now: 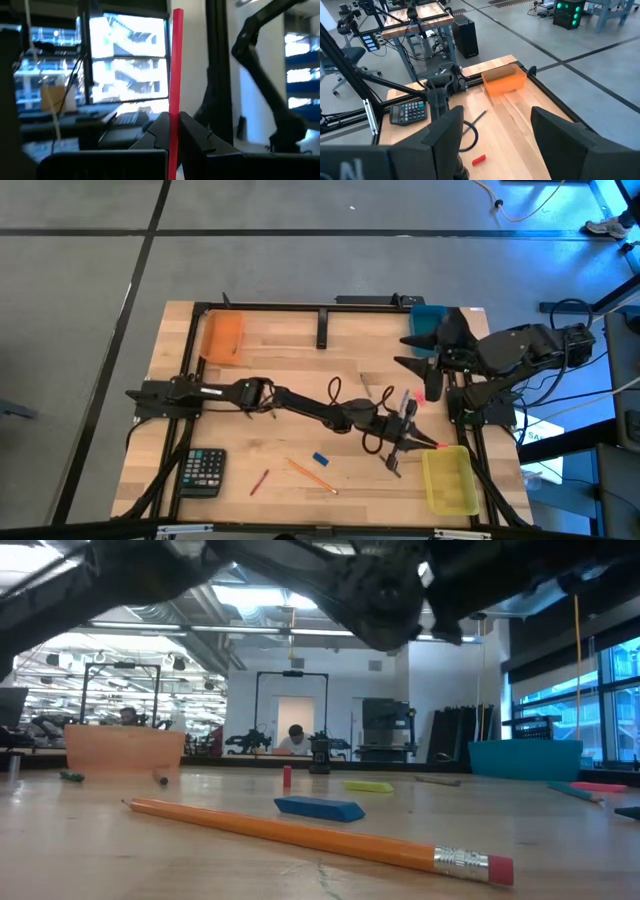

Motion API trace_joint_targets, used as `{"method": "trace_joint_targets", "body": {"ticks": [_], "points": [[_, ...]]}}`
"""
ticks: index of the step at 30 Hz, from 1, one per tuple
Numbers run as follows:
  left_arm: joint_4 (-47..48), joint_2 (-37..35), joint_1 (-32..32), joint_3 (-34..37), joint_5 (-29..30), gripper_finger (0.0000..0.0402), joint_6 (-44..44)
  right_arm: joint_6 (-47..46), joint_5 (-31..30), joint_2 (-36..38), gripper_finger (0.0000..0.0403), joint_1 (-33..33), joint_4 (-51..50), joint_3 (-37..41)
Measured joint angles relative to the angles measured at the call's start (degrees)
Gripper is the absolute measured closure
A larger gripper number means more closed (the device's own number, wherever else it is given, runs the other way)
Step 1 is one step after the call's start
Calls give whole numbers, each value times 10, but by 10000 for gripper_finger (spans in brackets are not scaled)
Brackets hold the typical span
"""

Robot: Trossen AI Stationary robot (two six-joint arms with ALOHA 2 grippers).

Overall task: Sort crayons/erasers/pens/pencils in bins
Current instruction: Put the pink pencil into the yellow bin

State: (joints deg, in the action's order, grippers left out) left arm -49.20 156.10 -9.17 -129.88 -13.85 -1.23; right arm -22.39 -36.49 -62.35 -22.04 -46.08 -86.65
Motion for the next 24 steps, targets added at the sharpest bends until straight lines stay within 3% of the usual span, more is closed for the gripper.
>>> {"method": "trace_joint_targets", "body": {"ticks": [2,7,15,19,24], "points": [[15,32,0,-51,-7,390,-1,0,0,-3,167,0,0,0],[-18,42,-2,-42,16,390,14,-14,0,-14,167,0,1,0],[91,41,-1,-46,-32,390,20,-52,3,-37,167,0,-16,0],[179,40,-2,-46,-32,390,19,-132,84,-46,167,0,-96,0],[210,40,-3,-46,-17,390,19,-262,218,-57,178,-2,-210,0]]}}
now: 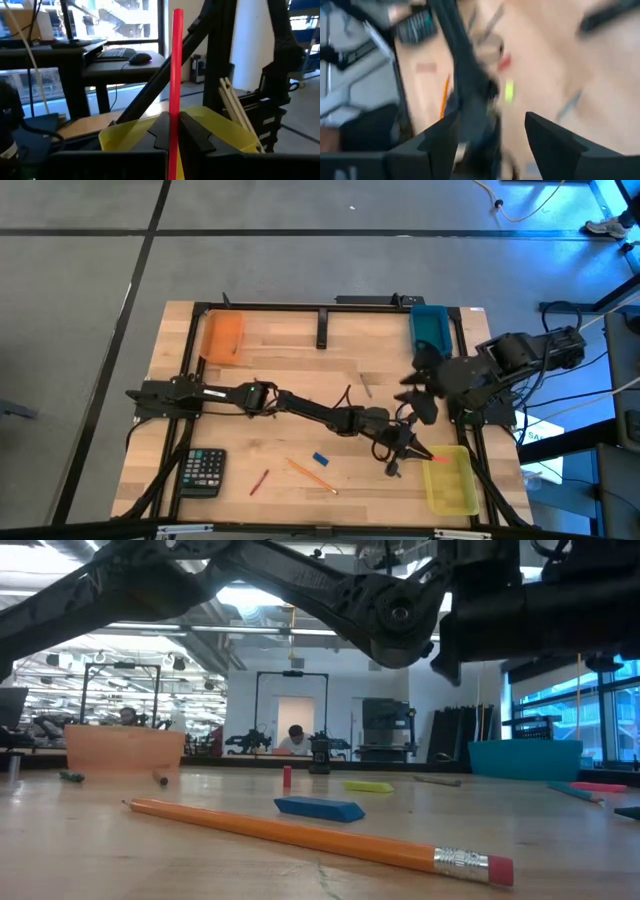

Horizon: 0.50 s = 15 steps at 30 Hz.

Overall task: Sort crayons/erasers/pens/pencils in bins
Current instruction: Put the pink pencil into the yellow bin

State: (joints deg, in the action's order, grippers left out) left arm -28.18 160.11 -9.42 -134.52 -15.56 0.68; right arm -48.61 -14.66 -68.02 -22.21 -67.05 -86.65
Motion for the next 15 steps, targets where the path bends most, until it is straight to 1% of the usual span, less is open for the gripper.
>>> {"method": "trace_joint_targets", "body": {"ticks": [4,6,8,11,15], "points": [[26,0,-5,0,4,390,2,-85,69,-20,191,-15,-53,0],[39,0,-8,0,5,390,12,-118,116,-34,194,-20,-71,0],[53,0,-12,0,17,390,26,-152,165,-49,194,-25,-86,0],[68,0,-17,0,36,390,52,-183,233,-79,195,-33,-103,0],[70,0,-22,0,49,390,70,-188,311,-125,195,-43,-119,0]]}}
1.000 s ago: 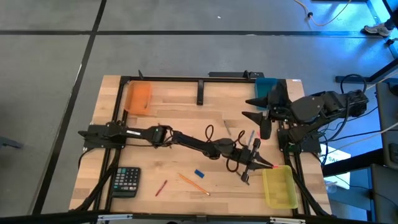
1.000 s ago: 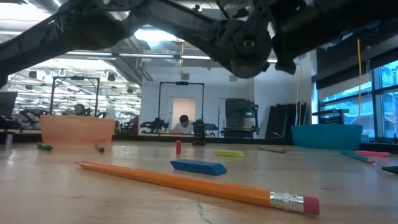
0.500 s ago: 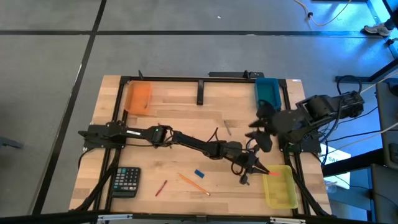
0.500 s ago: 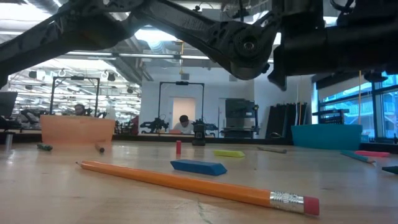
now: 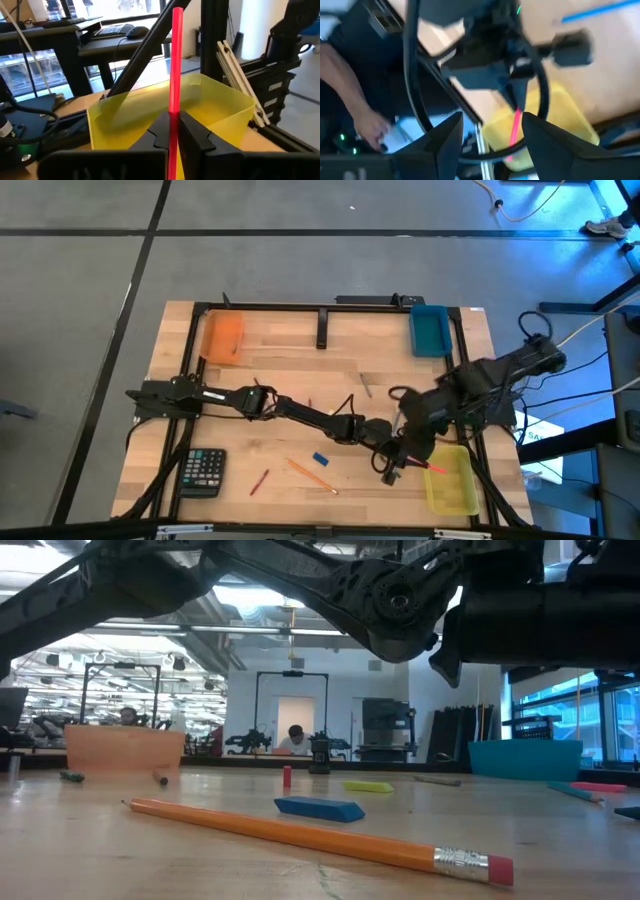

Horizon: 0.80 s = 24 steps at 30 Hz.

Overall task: Sort crayons/erasers/pens/pencils in bins
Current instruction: Put the pink pencil into the yellow bin

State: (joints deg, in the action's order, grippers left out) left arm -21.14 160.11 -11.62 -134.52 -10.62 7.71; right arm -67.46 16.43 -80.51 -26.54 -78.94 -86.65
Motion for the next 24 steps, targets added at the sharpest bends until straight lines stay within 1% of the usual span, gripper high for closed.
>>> {"method": "trace_joint_targets", "body": {"ticks": [3,5,10,13,16,18,21,24], "points": [[18,0,-2,0,23,390,15,0,44,-34,195,-8,1,0],[30,0,-5,0,41,390,24,0,62,-54,195,-15,0,0],[41,0,-10,0,50,390,17,-2,78,-92,195,-37,-5,0],[52,0,-17,-3,50,390,20,1,72,-92,195,-51,-39,-2],[49,0,-19,-4,53,390,32,-8,24,-72,195,-64,-59,-22],[48,-2,-20,-4,55,390,36,-27,-1,-60,195,-72,-84,-59],[48,-4,-20,-5,55,390,34,-49,-79,-56,195,-96,-119,-134],[51,-4,-20,-5,55,390,34,-75,-152,-47,195,-135,-115,-163]]}}
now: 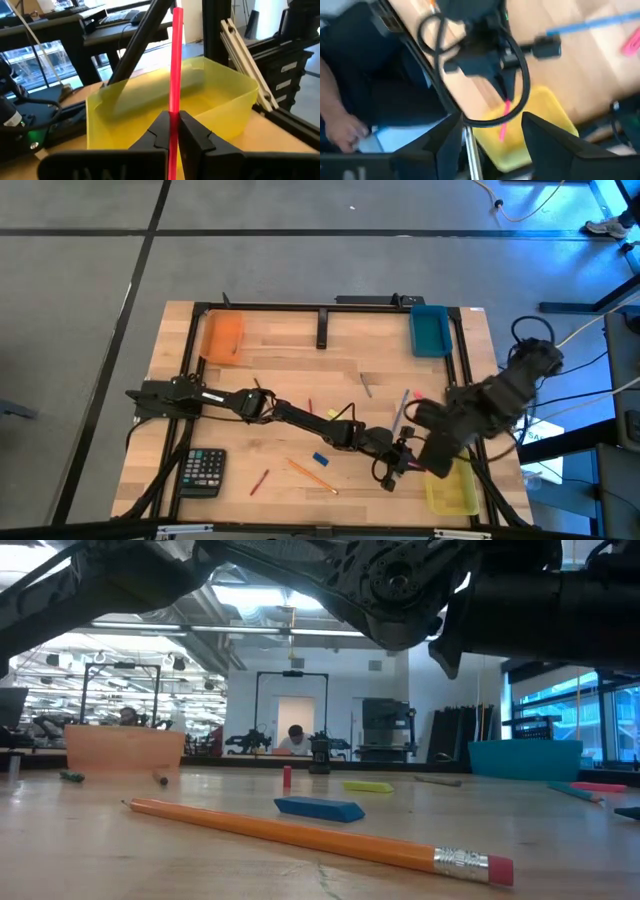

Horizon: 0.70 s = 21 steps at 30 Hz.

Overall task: Sort crayons/erasers/pens/pencils in bins
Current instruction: Put the pink pencil into the yellow bin

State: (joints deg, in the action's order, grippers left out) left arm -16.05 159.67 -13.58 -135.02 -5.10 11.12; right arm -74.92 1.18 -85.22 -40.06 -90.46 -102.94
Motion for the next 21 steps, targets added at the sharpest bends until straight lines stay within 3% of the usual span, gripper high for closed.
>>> {"method": "trace_joint_targets", "body": {"ticks": [2,8,21], "points": [[0,-3,0,0,1,390,0,-34,-17,1,195,-25,-1,-4],[-8,-22,0,0,1,390,0,-120,27,0,195,-71,1,58],[23,-40,-14,1,20,390,-5,-121,129,-2,195,-74,121,221]]}}
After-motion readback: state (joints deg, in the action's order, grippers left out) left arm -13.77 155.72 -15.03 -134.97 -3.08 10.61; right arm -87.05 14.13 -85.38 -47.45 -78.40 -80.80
